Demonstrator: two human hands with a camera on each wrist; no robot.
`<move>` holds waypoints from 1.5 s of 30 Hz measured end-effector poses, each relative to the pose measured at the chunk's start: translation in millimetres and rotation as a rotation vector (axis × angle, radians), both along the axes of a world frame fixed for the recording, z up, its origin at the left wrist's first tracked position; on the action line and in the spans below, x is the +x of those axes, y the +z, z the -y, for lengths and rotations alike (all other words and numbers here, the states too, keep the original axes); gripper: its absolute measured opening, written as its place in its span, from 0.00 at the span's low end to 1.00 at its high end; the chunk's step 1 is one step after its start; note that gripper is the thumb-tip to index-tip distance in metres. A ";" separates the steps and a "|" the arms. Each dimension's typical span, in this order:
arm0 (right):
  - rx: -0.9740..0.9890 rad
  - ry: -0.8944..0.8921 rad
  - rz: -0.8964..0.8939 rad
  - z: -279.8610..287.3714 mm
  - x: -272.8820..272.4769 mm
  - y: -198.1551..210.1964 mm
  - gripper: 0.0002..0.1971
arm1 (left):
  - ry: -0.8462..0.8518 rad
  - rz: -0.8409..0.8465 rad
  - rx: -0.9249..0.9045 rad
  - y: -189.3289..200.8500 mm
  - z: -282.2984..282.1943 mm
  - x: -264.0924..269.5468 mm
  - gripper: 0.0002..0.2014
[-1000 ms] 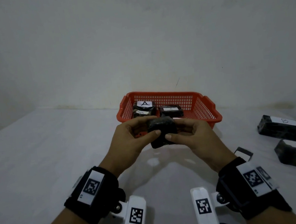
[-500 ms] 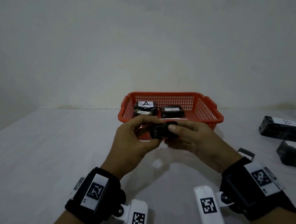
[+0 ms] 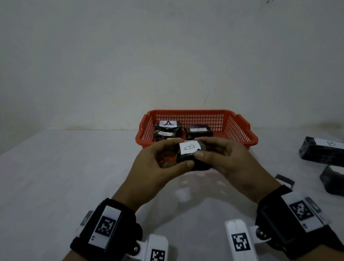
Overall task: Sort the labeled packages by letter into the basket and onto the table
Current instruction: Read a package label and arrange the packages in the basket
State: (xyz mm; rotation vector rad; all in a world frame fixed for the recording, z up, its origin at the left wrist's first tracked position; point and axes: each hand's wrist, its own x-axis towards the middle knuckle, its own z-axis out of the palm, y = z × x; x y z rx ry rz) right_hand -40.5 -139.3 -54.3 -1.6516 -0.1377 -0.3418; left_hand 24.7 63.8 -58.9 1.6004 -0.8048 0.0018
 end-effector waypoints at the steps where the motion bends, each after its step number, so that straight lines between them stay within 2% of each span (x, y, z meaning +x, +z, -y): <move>1: -0.020 -0.013 0.012 0.0 -1.2 1.2 0.26 | -0.022 -0.009 0.007 0.1 -0.3 -0.5 0.29; 3: -0.042 -0.014 0.023 1.1 -2.5 2.0 0.25 | -0.029 -0.011 0.010 0.0 -0.2 -0.7 0.30; 6: -0.038 0.034 0.009 2.4 -1.8 0.6 0.28 | 0.000 -0.012 -0.026 2.2 -1.3 0.0 0.27; 8: -0.038 0.039 0.010 2.1 -1.1 -0.5 0.32 | -0.008 -0.037 -0.040 4.0 -2.9 1.1 0.29; 11: -0.077 0.006 0.028 1.8 -1.1 0.0 0.32 | -0.035 -0.076 -0.029 4.3 -4.4 2.1 0.32; 15: -0.062 0.045 0.006 1.4 -0.4 -1.6 0.34 | -0.008 -0.075 -0.034 2.5 -4.3 3.7 0.26; 24: -0.013 0.064 -0.016 1.7 1.8 -4.6 0.36 | -0.049 -0.075 -0.057 2.9 -6.1 3.6 0.31; 28: 0.069 0.075 -0.077 -5.1 -0.1 -0.3 0.21 | -0.098 -0.076 -0.031 1.7 -2.9 -0.8 0.32; 31: 0.045 0.016 -0.095 -5.4 -1.0 -1.2 0.15 | -0.128 -0.105 -0.010 -0.1 0.2 -0.4 0.34; 33: -0.002 -0.025 -0.078 -5.5 -1.7 -1.6 0.14 | -0.088 -0.127 -0.002 0.3 0.9 -0.2 0.31; 37: -0.016 -0.027 -0.072 -7.8 -1.6 -0.4 0.14 | 0.012 -0.113 -0.030 0.9 2.9 -1.1 0.13; 41: -0.048 0.027 -0.105 -8.6 -2.8 -0.4 0.19 | 0.056 -0.131 -0.089 1.9 3.6 -1.1 0.12; 45: -0.116 -0.009 -0.074 -8.2 -6.1 2.5 0.20 | 0.008 -0.162 -0.093 3.7 1.8 -1.5 0.13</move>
